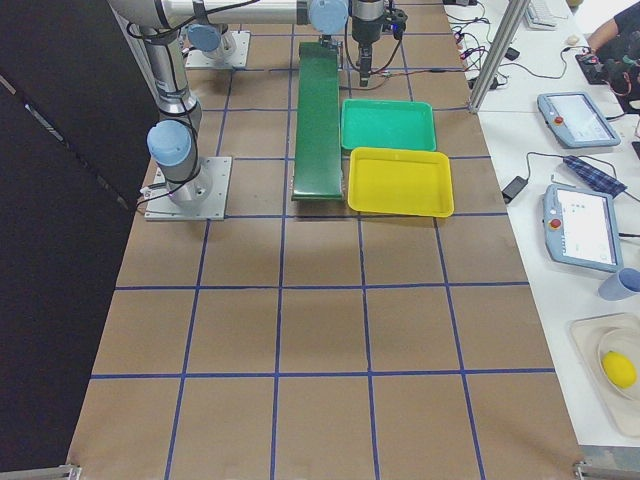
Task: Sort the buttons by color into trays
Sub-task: 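Carry the green button with the left gripper onto the conveyor and release, then move the left gripper to the plain orange cylinder and grasp it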
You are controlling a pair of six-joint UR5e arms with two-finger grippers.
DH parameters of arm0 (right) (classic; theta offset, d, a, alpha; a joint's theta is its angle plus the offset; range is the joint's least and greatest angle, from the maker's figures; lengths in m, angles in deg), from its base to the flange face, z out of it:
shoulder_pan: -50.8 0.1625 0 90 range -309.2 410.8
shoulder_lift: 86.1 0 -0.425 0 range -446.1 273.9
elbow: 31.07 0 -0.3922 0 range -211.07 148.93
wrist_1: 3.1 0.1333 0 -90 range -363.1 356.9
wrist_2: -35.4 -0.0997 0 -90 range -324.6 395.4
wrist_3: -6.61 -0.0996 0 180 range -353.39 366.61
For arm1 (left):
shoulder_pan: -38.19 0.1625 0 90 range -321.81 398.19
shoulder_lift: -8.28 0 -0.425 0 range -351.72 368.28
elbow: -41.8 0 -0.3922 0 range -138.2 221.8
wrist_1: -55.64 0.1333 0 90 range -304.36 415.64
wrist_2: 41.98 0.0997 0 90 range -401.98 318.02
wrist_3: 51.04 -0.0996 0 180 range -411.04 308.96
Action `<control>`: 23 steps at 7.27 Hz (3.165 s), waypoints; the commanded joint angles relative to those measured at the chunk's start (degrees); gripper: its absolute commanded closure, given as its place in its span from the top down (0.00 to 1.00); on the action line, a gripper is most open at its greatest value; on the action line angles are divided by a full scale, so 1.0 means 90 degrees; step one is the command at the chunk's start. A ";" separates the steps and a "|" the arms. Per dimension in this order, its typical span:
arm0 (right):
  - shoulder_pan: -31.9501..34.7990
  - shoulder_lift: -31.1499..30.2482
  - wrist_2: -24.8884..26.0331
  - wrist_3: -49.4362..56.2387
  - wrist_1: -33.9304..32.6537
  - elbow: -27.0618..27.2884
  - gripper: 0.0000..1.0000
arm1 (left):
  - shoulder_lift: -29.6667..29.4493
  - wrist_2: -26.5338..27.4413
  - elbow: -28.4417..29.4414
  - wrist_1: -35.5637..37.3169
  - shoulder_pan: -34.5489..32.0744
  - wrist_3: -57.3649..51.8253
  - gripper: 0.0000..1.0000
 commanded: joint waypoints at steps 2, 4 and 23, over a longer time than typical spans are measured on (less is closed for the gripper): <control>0.0000 -0.0001 0.0003 0.0007 -0.0038 0.0010 1.00 | 0.0095 -0.0039 -0.0277 0.0236 0.0094 0.0047 1.00; 0.0000 -0.0001 0.0003 -0.0022 -0.0057 0.0039 1.00 | 0.0028 -0.0010 0.0286 -0.0063 0.0589 -0.0050 1.00; -0.0039 -0.0001 -0.0006 0.0046 0.0060 0.0137 1.00 | -0.1107 0.0351 0.0280 0.0423 0.4294 -0.4464 1.00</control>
